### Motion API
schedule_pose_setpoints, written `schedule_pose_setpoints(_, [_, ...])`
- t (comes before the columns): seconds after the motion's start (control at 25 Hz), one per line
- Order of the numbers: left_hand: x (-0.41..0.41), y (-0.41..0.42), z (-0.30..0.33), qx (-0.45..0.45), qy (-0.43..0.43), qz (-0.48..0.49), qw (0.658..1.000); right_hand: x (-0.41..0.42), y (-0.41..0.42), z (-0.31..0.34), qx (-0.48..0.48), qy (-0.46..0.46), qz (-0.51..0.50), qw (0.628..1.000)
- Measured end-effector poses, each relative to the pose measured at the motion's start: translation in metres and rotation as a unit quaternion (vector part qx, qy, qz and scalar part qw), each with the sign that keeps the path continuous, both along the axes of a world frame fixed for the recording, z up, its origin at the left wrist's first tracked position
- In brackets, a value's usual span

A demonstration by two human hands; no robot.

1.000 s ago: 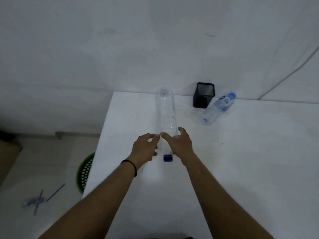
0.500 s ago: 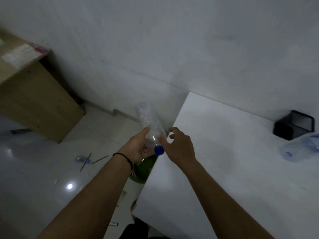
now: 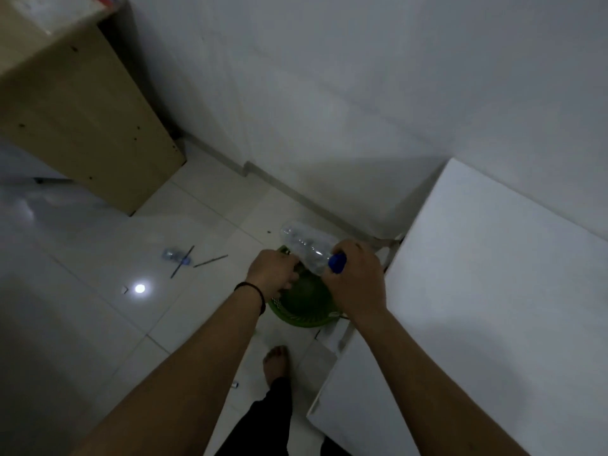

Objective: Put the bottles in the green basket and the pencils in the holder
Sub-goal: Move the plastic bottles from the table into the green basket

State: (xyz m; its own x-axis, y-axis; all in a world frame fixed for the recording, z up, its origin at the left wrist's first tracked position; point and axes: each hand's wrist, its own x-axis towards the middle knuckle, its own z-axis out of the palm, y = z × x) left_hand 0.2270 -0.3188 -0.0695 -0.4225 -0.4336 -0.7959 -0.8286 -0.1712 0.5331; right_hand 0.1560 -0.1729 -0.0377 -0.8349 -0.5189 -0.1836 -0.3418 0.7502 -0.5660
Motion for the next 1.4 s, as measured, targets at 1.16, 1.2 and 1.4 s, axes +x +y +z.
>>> schedule_pose_setpoints(1.16, [-0.037,0.084,0.007,-0.469,0.176,-0.294,0.814,-0.04,0.074,0.001,-0.02,0.122,-0.084,0.989])
schedule_pose_setpoints(1.2, [-0.045,0.1,0.015,-0.468,0.189,-0.302,0.809,-0.045,0.092,0.009,-0.022,0.13,-0.095,0.987])
schedule_pose_setpoints(1.4, [-0.096,0.203,0.052,-0.459,0.273,-0.347,0.771,-0.074,0.202,0.037,-0.027,0.154,-0.179,0.971])
